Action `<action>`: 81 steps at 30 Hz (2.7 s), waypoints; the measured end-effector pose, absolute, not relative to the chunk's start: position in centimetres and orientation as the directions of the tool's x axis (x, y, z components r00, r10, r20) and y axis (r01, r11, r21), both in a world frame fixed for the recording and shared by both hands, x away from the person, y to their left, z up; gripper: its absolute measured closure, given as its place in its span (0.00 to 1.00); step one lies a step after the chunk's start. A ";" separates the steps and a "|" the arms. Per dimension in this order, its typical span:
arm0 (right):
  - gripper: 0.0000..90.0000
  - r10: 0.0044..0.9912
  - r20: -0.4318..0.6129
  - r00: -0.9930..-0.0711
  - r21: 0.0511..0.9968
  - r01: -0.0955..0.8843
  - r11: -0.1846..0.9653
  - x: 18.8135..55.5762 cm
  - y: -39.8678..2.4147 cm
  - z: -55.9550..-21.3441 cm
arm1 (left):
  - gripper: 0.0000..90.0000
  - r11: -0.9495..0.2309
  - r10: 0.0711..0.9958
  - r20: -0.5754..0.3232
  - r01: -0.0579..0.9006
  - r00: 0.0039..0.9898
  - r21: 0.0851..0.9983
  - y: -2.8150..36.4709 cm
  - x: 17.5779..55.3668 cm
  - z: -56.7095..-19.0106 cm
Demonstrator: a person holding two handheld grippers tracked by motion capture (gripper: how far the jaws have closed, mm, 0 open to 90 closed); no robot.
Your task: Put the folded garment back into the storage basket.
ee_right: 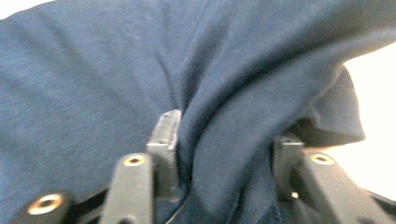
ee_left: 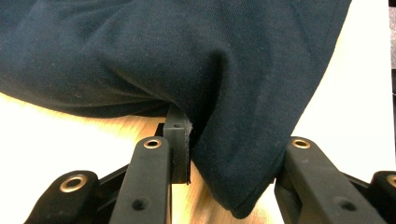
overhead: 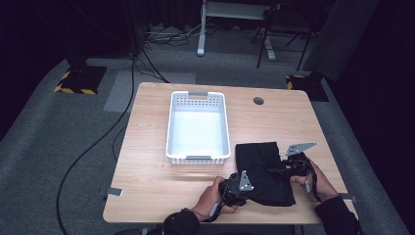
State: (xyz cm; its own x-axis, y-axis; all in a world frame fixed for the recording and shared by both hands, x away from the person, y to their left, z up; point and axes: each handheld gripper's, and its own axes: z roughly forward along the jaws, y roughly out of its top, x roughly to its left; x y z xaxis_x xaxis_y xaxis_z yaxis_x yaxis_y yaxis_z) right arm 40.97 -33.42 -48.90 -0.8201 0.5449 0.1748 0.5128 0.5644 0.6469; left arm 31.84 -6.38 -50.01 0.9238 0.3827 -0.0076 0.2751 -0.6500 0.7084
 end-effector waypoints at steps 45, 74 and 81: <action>0.81 0.676 0.065 -0.734 0.787 0.454 0.417 38.6 -34.0 -42.1 | 0.78 -0.689 0.388 0.162 0.169 0.907 0.705 -7.4 34.0 -43.0; 0.82 0.685 0.005 -0.728 0.825 0.390 0.408 41.4 -33.0 -36.1 | 0.79 -0.627 0.495 0.225 0.166 0.839 0.761 -6.7 36.9 -37.6; 0.82 0.680 0.006 -0.733 0.830 0.383 0.406 42.1 -32.0 -35.4 | 0.79 -0.627 0.512 0.239 0.169 0.825 0.760 -6.0 37.4 -36.9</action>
